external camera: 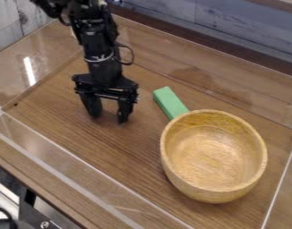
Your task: Remove the green block from the brown bowl and put it on the table
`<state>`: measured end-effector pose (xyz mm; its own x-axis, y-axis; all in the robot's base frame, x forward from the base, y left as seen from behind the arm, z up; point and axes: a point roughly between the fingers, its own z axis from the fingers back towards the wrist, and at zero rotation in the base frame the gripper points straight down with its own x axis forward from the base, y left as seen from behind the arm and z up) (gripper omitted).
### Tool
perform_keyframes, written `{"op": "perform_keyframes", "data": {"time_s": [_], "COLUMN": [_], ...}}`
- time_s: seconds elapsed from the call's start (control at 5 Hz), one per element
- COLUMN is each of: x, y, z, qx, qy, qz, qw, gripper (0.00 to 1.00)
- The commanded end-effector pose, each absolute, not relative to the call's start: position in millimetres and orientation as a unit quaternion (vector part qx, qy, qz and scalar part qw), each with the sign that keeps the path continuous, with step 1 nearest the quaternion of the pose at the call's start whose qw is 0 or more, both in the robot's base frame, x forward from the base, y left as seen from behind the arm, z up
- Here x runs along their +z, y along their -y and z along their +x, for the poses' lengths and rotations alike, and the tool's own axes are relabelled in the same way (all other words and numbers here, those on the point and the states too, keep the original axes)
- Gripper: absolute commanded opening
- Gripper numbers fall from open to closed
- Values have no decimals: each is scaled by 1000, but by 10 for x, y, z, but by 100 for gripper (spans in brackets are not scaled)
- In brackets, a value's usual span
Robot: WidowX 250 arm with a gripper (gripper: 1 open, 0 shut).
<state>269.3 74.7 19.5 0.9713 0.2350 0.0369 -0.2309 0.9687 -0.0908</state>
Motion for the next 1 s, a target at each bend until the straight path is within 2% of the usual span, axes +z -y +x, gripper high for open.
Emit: {"op": "perform_keyframes", "data": {"time_s": [0.0,0.4,0.6,0.8], "x": [338,485,397,419], "y": [-682,-828,-664,-589], "z": [2855,3011,3060,3190], "qx": [116,116,115,170], "qy": [54,55,55,63], "qz": [-43,-55,-60,-60], "qw": [991,990,990,982], "gripper": [100,100,100,100]}}
